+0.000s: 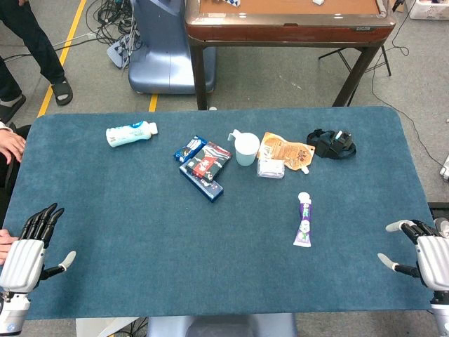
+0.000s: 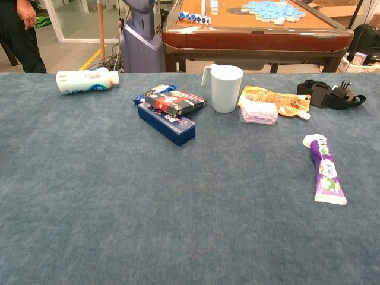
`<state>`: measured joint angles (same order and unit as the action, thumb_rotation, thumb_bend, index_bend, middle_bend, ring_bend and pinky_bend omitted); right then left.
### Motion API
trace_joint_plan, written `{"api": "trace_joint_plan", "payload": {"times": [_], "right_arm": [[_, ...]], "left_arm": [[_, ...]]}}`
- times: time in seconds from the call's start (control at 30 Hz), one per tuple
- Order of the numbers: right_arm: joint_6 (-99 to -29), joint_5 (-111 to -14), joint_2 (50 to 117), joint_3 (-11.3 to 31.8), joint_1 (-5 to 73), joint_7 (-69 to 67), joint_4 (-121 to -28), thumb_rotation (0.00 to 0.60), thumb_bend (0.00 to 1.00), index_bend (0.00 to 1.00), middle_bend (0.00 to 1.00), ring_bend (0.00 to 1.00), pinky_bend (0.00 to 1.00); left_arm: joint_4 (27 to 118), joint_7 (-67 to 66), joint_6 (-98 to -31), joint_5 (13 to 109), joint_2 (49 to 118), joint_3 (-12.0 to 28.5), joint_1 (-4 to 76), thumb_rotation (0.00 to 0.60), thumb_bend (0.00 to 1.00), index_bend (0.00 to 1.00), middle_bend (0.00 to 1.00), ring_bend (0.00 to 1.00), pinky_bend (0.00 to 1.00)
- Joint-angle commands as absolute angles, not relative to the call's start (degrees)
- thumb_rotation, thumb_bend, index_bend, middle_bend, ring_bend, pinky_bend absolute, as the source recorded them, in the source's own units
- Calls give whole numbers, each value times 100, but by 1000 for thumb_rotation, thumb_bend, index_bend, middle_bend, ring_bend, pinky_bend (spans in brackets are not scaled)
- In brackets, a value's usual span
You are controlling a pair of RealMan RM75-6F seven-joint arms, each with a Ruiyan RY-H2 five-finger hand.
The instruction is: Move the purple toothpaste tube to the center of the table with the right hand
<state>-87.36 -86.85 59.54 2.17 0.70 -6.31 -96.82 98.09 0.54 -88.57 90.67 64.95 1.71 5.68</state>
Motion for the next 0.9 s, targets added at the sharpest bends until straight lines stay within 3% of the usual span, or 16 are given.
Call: {"api": "trace_joint_plan", "payload": {"times": [0.03,0.33,0.6,0.9], "right_arm": [[-8715,-8693,5938,215,78,-628,-9688,600,123,410,399,287,346],[-8191,-8651,5718,164,301,-595,-9849,600,124,397,399,287,346],[-6603,-8173,5249,299,1173,-393,-10287,600,124,259,358,240,346],[-4920,-7033,5452,525,2209,146,-10182,600,112,215,318,190,346]], "left_arm": [[9809,53,-8854,9055,6494,169,562,600,241,0,0,0,36],[9788,100,-8852,9061,6466,156,542,600,241,0,0,0,36],[9730,165,-8809,9068,6490,121,535,600,241,0,0,0,36],[9662,224,-8766,9061,6506,91,525,600,241,0,0,0,36]]}}
